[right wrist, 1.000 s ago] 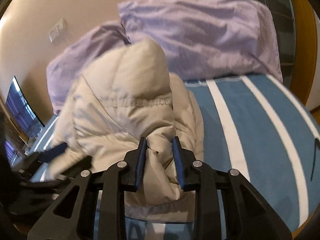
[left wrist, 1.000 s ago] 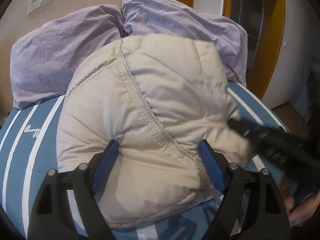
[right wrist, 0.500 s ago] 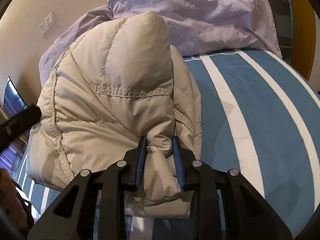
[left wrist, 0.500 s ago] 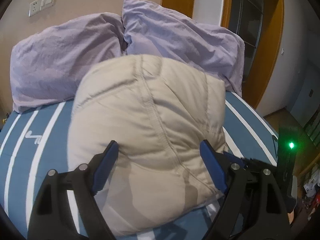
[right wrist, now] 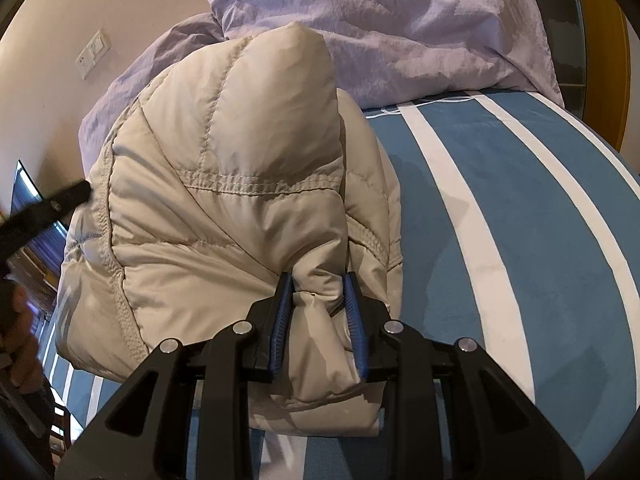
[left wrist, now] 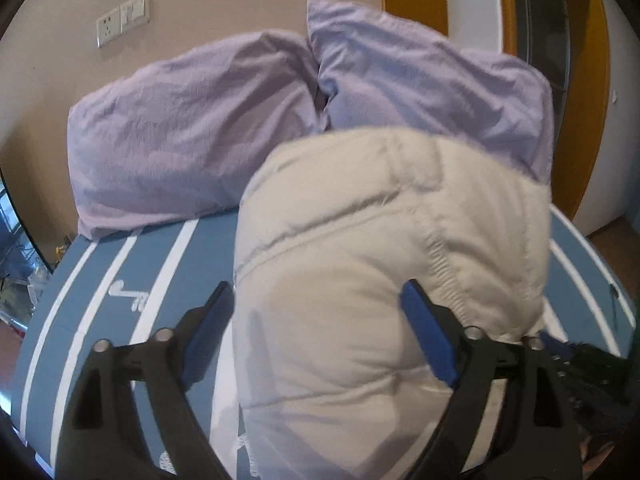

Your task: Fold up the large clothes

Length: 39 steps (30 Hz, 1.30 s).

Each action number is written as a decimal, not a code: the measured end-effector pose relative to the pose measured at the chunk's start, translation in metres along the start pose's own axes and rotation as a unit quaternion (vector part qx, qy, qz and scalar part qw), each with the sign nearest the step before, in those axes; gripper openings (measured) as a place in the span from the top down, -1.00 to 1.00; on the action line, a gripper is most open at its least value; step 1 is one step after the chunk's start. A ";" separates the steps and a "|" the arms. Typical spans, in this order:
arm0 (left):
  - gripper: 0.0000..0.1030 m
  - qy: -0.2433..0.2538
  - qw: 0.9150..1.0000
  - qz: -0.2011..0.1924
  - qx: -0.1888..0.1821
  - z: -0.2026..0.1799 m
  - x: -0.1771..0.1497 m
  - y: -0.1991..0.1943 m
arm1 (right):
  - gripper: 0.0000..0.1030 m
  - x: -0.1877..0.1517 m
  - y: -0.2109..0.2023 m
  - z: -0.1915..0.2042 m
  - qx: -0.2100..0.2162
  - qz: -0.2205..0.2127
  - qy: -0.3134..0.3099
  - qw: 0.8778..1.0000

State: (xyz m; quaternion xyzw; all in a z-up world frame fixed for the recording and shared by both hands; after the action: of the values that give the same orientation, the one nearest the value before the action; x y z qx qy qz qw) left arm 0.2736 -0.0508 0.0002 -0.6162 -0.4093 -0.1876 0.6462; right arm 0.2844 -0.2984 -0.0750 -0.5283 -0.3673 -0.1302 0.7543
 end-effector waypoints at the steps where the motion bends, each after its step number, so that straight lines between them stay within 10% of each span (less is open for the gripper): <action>1: -0.76 -0.001 1.000 0.001 -0.003 0.001 -0.002 0.003 | 0.48 0.000 0.000 0.000 0.000 -0.001 0.000 1.000; 28: -0.77 0.007 0.999 0.000 -0.040 -0.003 -0.022 0.037 | 0.41 0.116 -0.002 0.027 -0.028 -0.097 -0.030 0.994; 39: -0.76 0.006 0.998 -0.015 -0.066 -0.004 -0.022 0.031 | 0.42 0.100 0.065 0.016 -0.070 -0.024 -0.031 0.997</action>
State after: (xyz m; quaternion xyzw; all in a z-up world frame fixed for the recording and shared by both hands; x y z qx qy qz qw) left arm 0.2849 -0.0555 -0.0354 -0.6503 -0.4011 -0.2278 0.6036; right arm 0.3852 -0.2380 -0.0489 -0.5748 -0.3930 -0.1578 0.7001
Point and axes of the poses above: each gripper's, at about its wrist camera, not at the fingertips, and y roughly the way its jaws point, z to its left, x to its top, the point moved 1 cm from there along y, roughly the way its jaws point, and after that the axes turned 13 degrees about -y, right-handed, at the moved point
